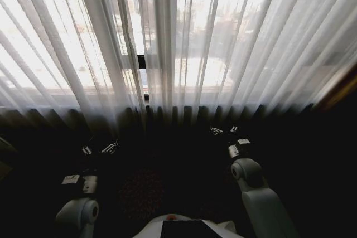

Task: Open the curtains by pulling them apart, changing their state from closed to fully open.

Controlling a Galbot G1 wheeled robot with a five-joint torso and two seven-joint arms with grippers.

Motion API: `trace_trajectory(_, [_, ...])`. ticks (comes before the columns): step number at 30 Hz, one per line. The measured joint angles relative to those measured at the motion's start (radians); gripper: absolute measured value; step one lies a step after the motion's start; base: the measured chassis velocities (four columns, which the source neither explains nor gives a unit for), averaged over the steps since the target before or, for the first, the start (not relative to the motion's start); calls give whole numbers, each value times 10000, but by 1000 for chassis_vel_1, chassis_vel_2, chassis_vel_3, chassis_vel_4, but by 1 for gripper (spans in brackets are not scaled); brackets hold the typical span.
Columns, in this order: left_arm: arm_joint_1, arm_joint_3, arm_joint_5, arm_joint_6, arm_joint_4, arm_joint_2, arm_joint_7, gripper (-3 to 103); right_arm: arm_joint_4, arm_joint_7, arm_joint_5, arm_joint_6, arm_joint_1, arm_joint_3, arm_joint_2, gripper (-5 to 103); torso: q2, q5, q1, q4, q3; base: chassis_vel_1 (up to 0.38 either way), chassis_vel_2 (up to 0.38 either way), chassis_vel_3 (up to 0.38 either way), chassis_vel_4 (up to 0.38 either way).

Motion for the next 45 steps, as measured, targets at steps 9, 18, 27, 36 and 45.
trace_trajectory(9, [-18,41,25,-1,23,-12,2,100,-10,3,23,-6,12,-11,4,100,0,0,1,0,0,0,0,0,0])
trace_trajectory(18, [-63,56,39,-61,97,5,11,100,-51,-33,37,-7,71,-19,42,100,0,-1,0,0,0,0,0,0,0])
trace_trajectory(27, [-61,47,35,-117,149,30,14,100,-58,-72,37,11,61,-35,80,100,2,0,-3,0,-1,-62,63,57,-57])
trace_trajectory(36, [-86,50,17,-184,209,74,17,100,-55,-76,7,40,-1,-23,104,100,1,0,-3,1,-1,-216,194,202,-188])
trace_trajectory(45, [-86,41,8,-254,264,86,21,100,-47,-86,-26,45,-8,-28,125,100,-1,2,1,1,1,-332,326,313,-316])
